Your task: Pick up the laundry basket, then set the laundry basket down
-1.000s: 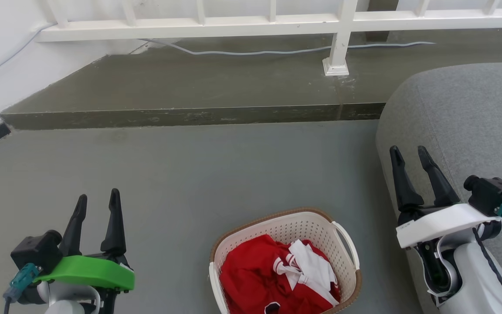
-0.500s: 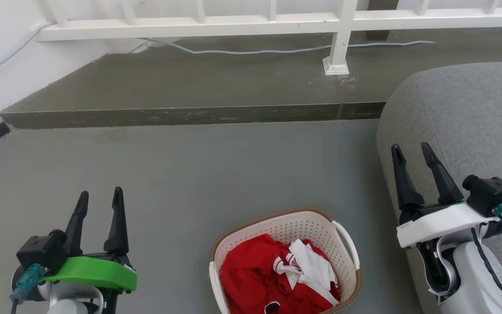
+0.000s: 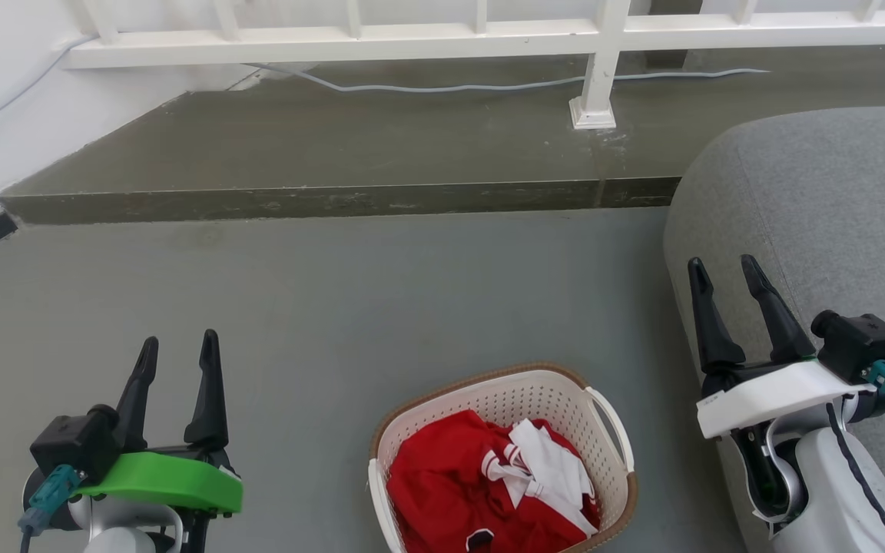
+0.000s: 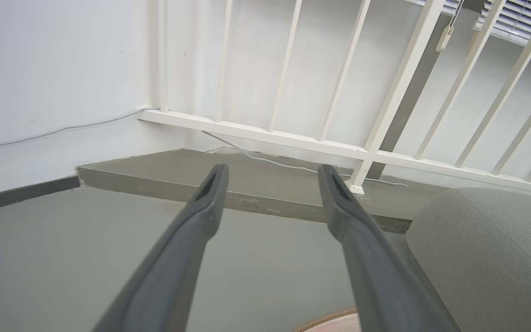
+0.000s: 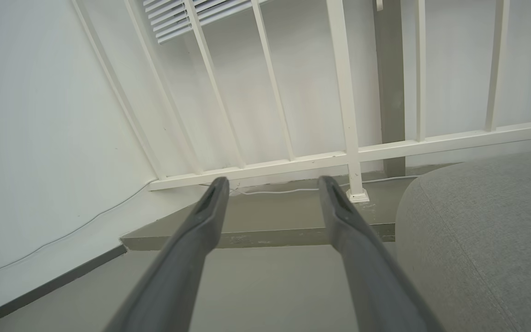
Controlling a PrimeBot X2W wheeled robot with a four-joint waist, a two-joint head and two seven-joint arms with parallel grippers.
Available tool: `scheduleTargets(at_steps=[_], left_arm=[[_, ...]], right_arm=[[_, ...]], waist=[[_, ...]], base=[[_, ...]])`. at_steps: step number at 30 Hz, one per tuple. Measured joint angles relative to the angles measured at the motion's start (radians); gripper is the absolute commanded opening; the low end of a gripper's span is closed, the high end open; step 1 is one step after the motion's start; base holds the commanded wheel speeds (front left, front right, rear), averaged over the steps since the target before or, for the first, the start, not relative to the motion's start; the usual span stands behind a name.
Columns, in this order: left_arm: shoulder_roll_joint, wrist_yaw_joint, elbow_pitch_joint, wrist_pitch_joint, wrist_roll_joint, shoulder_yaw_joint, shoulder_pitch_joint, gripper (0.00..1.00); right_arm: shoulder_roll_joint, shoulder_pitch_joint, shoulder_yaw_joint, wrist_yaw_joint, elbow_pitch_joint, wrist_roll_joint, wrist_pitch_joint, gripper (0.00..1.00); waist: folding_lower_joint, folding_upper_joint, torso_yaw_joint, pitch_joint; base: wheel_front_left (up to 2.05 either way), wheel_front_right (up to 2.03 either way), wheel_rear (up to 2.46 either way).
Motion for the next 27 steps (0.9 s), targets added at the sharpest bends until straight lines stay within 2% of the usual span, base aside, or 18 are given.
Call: scheduleTargets(at_steps=[15, 27], left_arm=[[-0.003, -0.005, 0.015, 0.0, 0.009, -0.006, -0.001, 1.0], [-0.005, -0.008, 0.127, 0.0, -0.038, -0.044, -0.05, 1.0]], right_arm=[[0.008, -0.017, -0.001, 0.006, 0.0, -0.002, 0.0, 1.0], [0.009, -0.049, -0.018, 0.006, -0.018, -0.009, 0.0, 1.0]], waist=[[0.0, 0.0, -0.016, 0.059], [0.0, 0.0, -0.036, 0.154]], base=[[0.0, 0.0, 0.0], [0.0, 0.0, 0.0]])
